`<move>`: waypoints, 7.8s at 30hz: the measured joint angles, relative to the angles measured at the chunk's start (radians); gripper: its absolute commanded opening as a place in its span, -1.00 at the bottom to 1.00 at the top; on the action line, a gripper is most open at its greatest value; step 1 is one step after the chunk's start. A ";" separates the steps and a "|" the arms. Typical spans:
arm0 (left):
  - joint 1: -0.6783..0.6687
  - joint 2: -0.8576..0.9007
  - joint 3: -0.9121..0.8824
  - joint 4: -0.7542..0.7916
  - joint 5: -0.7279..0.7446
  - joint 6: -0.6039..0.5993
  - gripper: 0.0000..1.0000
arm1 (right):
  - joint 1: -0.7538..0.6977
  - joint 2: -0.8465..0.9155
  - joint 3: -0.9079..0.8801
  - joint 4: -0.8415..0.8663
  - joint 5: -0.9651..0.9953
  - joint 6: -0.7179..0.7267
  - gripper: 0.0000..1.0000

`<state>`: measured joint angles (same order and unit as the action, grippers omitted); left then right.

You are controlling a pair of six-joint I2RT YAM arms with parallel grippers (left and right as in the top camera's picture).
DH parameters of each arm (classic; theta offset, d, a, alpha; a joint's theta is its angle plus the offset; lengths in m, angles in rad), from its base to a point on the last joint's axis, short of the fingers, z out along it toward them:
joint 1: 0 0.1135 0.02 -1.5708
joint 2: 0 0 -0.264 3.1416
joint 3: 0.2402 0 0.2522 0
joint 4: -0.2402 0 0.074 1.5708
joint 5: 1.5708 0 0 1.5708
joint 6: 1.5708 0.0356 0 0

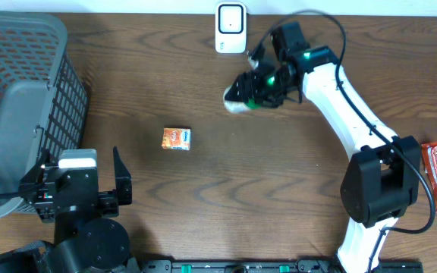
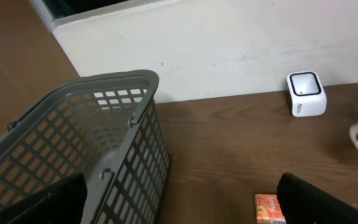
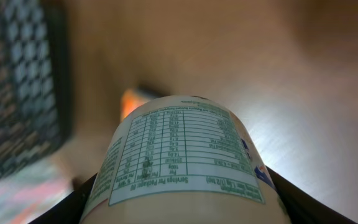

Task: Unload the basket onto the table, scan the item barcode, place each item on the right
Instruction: 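Carry the jar to the white scanner and hold it at the window, then carry the jar right and set it at the table's right edge, then reach the right gripper left over the orange snack packet, then grasp the orange packet with the right gripper and lift it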

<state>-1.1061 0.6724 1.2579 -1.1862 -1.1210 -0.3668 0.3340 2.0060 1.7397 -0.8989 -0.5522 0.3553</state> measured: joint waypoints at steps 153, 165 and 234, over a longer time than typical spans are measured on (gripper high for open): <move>0.000 0.000 0.000 0.000 0.000 0.000 0.96 | -0.377 0.350 1.009 -0.779 0.426 0.167 0.99; 0.000 0.000 0.000 0.000 0.000 0.000 0.96 | 0.276 0.357 0.815 -0.609 0.451 0.370 0.98; 0.000 0.000 0.000 0.000 0.000 0.000 0.96 | 0.517 0.488 0.412 -0.136 0.529 0.486 0.38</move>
<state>-1.1061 0.6720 1.2579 -1.1858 -1.1210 -0.3668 0.8513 2.4939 2.1513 -1.0351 -0.0227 0.8410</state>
